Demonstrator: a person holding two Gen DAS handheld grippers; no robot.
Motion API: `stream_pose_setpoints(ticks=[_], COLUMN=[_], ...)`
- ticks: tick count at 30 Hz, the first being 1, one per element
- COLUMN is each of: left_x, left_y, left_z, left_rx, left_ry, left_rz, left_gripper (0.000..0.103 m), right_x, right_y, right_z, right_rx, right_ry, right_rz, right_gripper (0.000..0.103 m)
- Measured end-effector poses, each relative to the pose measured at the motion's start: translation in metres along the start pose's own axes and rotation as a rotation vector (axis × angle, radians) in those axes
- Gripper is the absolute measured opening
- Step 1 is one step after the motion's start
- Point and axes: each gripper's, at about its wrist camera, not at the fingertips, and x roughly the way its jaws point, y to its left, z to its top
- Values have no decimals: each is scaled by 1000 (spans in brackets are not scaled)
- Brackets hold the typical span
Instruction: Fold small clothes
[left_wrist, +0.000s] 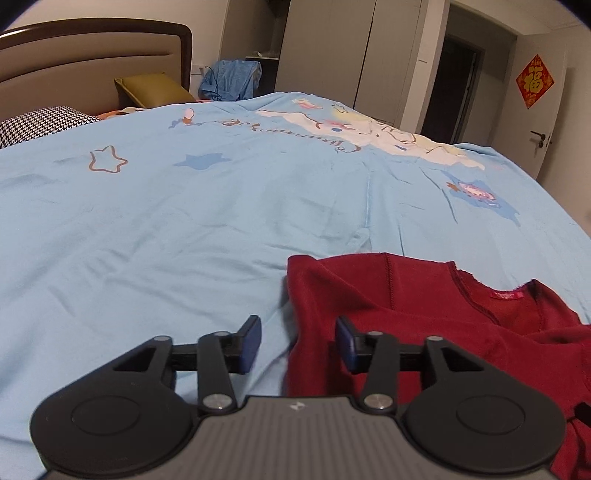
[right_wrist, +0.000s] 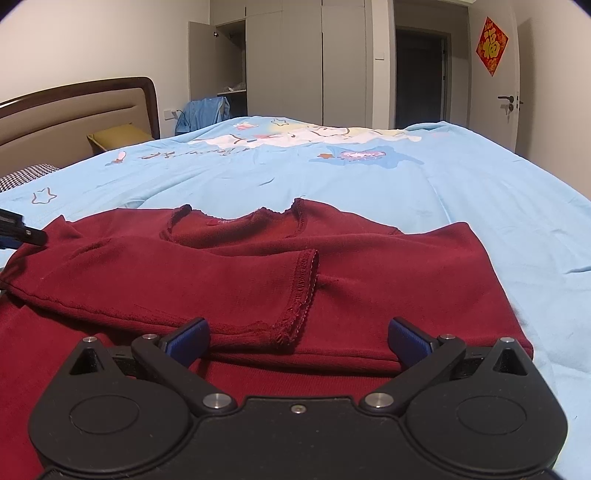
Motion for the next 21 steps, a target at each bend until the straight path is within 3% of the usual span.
stream_pose_setpoints(ticks=[5,7,8,9,14,16,18,21], left_x=[-22,-25,-25,-24,-19,-22,-29,-45], left_y=[10,12,12,11,-1,-5,-7,-7], left_z=[-19,-26,-29,-31,-36,-37,-39,-44], left_rx=[-7,-2,3,9,56,66,66,72], left_ry=[44,67,80,87,86,74,64,47], left_rz=[-43,-56,-53,-46,13,26,37,42], left_gripper=[55,44,35,34,34,35,49,61], right_x=[-4,-8,-11,-14,-35,-44,-54,-72], right_y=[1,1,1,1,-9,-23,-38,-58], right_z=[-1,-3,-4,-5,-17,-23,-31,-46], right_rx=[-11,-24,-34,-46,-101,-71,-44,-15], right_ry=[-2,-2,-3,-5,-5,6,23,43], right_rz=[-2,-3,-6,-12,-116,-142,-174,-213], right_gripper=[102,102,102,102,102,102,102,102])
